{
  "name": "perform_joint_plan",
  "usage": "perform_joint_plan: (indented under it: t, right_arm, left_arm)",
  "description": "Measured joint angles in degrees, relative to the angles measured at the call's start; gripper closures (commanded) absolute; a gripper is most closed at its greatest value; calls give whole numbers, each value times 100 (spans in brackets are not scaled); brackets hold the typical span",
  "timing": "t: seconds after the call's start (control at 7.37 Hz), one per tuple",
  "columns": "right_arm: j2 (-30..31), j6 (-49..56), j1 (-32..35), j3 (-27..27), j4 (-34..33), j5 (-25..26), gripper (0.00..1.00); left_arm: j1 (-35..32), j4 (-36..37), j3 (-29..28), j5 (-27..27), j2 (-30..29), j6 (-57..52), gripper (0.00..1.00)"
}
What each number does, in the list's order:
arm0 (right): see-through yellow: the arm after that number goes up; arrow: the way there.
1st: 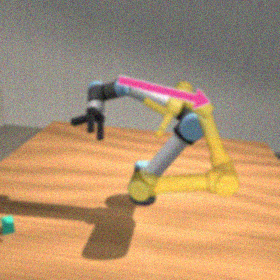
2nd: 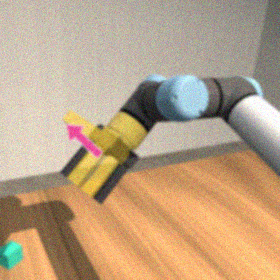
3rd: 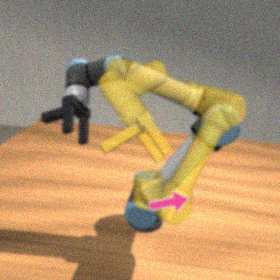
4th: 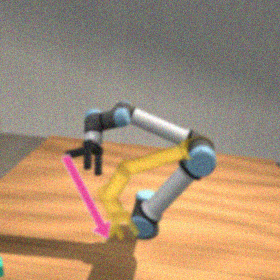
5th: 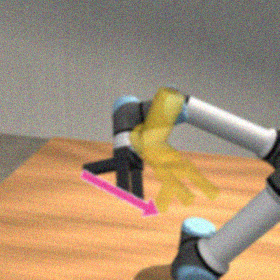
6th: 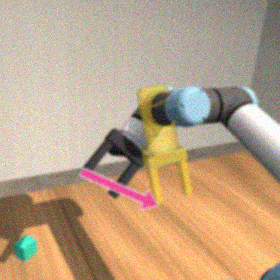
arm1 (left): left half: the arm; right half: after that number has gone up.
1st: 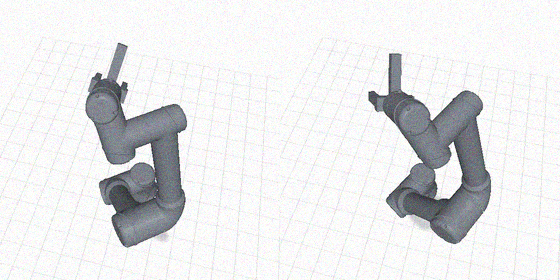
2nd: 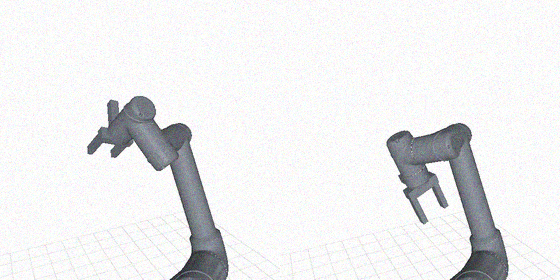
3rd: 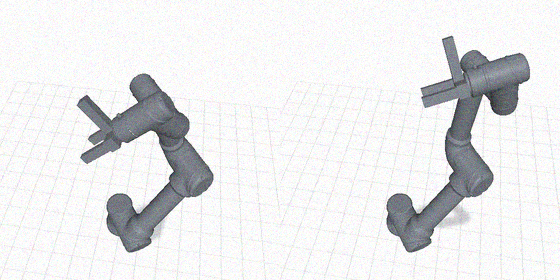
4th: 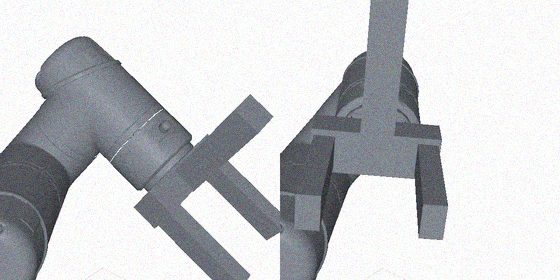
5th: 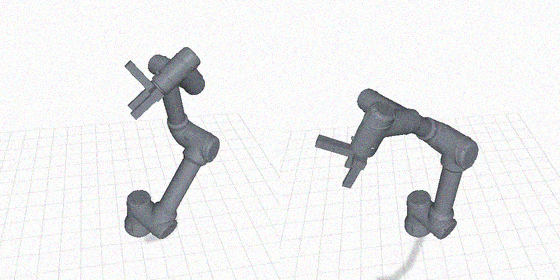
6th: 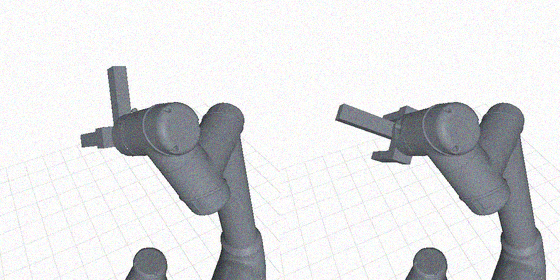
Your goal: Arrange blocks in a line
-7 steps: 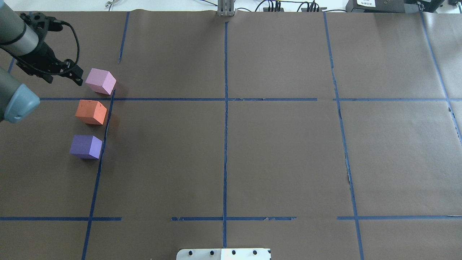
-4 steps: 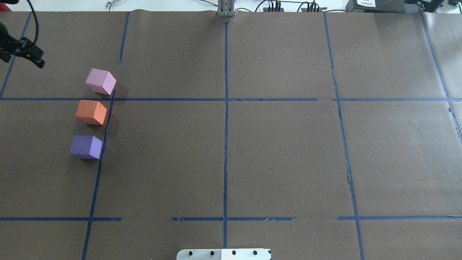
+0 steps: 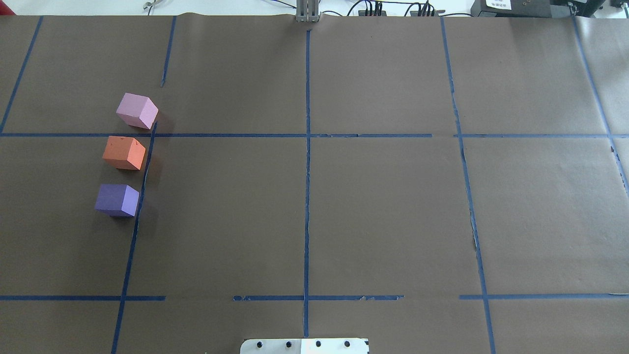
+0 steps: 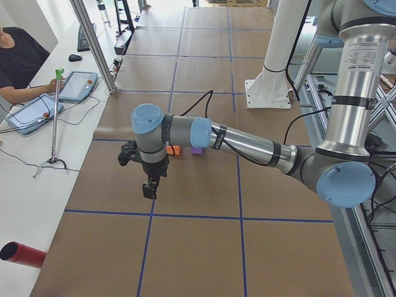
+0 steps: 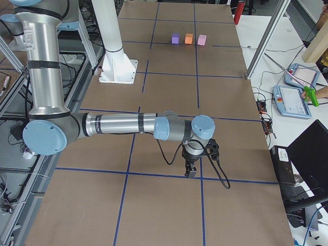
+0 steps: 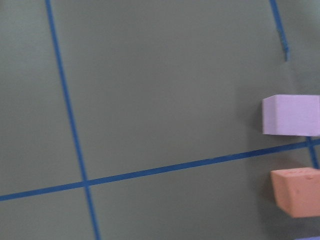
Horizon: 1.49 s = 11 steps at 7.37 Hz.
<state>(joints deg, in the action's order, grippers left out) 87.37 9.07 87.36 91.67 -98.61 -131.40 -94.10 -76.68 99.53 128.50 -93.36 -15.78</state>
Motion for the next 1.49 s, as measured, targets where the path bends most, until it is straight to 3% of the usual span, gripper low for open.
perform_joint_plan:
  t: [0.68,1.49]
  right_arm:
    - [-1,0,0,0,0,0,0]
    - [0,4,0,0,0,0,0]
  left_arm:
    - [-330,-341,-674,337,486,-19,0]
    - [392,-1099,-739,386,444,1084,0]
